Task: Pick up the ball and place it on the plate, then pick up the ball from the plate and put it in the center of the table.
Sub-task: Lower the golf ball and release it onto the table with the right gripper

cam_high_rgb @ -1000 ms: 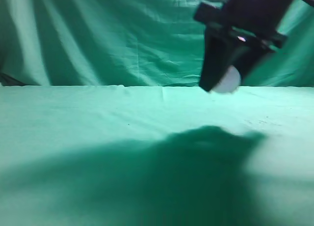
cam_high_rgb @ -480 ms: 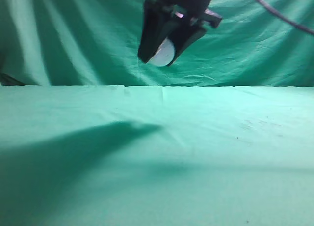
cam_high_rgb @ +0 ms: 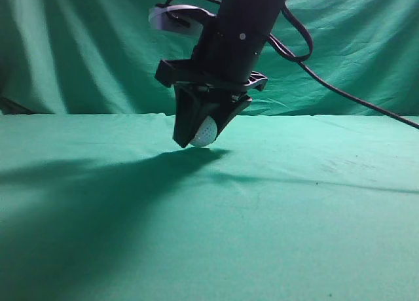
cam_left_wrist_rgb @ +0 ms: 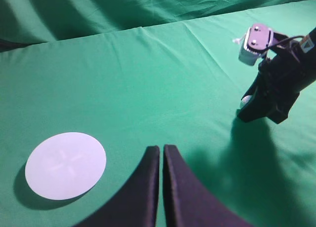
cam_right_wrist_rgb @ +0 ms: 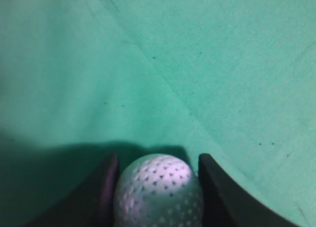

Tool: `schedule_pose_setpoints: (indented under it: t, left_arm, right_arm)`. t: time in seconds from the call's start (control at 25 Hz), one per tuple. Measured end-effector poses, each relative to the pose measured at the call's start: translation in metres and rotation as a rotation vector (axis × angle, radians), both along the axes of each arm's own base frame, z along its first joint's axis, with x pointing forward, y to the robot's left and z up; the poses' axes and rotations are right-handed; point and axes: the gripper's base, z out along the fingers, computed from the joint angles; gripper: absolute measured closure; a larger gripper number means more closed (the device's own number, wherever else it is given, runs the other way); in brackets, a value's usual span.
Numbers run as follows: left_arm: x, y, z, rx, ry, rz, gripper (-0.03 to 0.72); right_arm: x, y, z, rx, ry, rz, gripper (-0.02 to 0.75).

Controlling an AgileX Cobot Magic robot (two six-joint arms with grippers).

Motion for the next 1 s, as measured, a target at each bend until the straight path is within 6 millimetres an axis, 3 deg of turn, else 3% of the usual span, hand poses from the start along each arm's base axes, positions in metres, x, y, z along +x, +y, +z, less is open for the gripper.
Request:
schedule_pose_setpoints:
  t: [0.68,0.72,0.84,0.92,1.0]
  left_arm:
    - [-0.0001,-0.0002,0.0001,-0.015,0.003,0.003,0.688]
    - [-0.0001,-0.0002,0.0001,-0.015,0.003,0.003,0.688]
    - [-0.0001,-0.0002,0.0001,-0.015,0.003,0.003,0.688]
    - [-0.0001,-0.0002,0.0001,-0.015,0.003,0.003,0.688]
    - [-0.0001,-0.0002,0.0001,-0.015,0.003,0.003,0.688]
  right_arm:
    - [0.002,-0.0016,-0.0012,-0.027,-0.031,0.02,0.407]
    - [0.002,-0.0016,-0.0012,-0.027,-0.031,0.02,0.338]
    - [0.0021,-0.0016,-0.0012,-0.028,-0.031,0.02,0.254]
    - [0.0021,-0.0016,-0.0012,-0.028,-0.031,0.02,0.257]
    - [0.0021,-0.0016,-0.0012,-0.028,-0.031,0.02,0.206]
